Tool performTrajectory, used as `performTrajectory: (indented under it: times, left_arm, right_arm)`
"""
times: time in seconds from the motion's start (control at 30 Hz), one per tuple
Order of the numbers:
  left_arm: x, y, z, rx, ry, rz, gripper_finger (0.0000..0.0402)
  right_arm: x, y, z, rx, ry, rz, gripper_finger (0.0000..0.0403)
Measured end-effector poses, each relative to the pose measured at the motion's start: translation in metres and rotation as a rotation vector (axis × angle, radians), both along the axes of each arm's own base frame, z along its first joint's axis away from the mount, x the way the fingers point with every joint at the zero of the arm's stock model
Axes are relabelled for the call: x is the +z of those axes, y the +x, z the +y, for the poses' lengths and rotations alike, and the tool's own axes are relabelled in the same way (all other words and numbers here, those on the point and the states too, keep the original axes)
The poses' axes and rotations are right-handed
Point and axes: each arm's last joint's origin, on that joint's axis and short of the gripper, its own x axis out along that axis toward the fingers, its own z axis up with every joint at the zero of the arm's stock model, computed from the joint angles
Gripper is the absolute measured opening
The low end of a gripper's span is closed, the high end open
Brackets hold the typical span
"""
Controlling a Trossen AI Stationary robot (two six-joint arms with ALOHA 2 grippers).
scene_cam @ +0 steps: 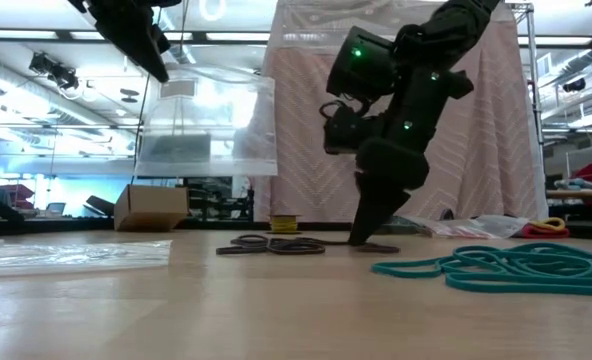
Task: Sort rubber bands
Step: Put the violet rubber band into the transparent bag
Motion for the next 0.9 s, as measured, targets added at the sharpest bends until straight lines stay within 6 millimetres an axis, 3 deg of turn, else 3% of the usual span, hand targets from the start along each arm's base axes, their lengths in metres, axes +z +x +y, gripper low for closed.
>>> performTrajectory:
  times: [0.17,0.33,0.5,0.63,0.9]
  left_arm:
    - [0.000,0.000,0.000,0.010,0.008,-0.002,0.0000]
    - [0.000,0.000,0.000,0.013,0.012,-0.005,0.0000]
    - [0.001,0.001,0.001,0.020,0.023,-0.015,0.0000]
    - [0.002,0.002,0.001,0.024,0.034,-0.030,0.0000]
    - [0.002,0.003,0.004,0.025,0.054,-0.033,0.0000]
  right_arm:
    - [-0.011,-0.003,0.007,-0.021,-0.003,-0.002,0.0115]
    - [-0.008,0.001,0.010,-0.063,0.004,-0.020,0.0016]
    - [0.001,0.007,0.011,-0.113,0.077,-0.046,0.0002]
    - [0.022,0.009,0.010,-0.110,0.170,-0.116,0.0000]
    - [0.099,-0.003,0.008,-0.113,0.170,-0.380,0.0000]
